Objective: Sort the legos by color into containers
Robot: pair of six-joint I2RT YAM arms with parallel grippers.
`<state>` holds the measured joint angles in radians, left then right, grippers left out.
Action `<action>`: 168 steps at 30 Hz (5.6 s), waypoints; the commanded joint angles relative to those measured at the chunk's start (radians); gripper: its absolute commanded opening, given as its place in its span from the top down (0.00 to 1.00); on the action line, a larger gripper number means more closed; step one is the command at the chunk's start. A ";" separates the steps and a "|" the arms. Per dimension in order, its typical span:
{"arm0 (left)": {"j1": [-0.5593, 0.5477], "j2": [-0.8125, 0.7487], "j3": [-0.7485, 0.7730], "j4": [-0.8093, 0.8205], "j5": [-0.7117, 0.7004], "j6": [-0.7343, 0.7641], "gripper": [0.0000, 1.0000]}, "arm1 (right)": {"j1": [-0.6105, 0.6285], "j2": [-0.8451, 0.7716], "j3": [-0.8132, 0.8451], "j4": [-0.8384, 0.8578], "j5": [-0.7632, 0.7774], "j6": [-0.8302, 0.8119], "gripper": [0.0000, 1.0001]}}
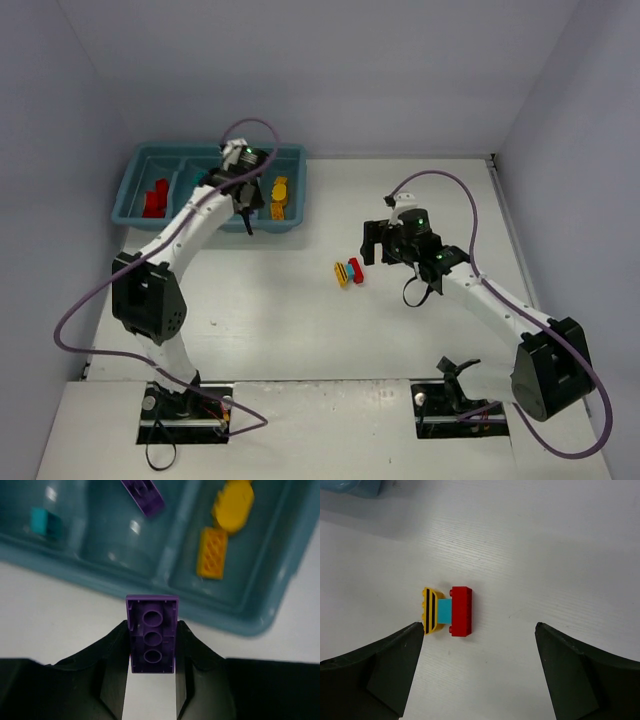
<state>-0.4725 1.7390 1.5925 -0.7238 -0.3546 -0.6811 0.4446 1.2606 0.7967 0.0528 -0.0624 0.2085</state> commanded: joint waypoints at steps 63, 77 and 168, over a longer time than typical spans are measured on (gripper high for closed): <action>0.054 -0.325 -0.347 0.212 0.678 0.224 0.29 | 0.132 0.418 0.142 0.002 0.015 0.022 0.46; 0.054 -0.317 -0.376 0.308 0.822 0.109 0.29 | 0.178 0.300 0.130 0.050 0.032 0.011 1.00; -0.052 -0.220 -0.284 0.483 1.149 0.104 1.00 | 0.175 -0.156 0.018 0.188 -0.155 -0.129 1.00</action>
<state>-0.5297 1.5238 1.2552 -0.1890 0.7506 -0.6605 0.6231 1.1488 0.7982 0.1612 -0.2199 0.0986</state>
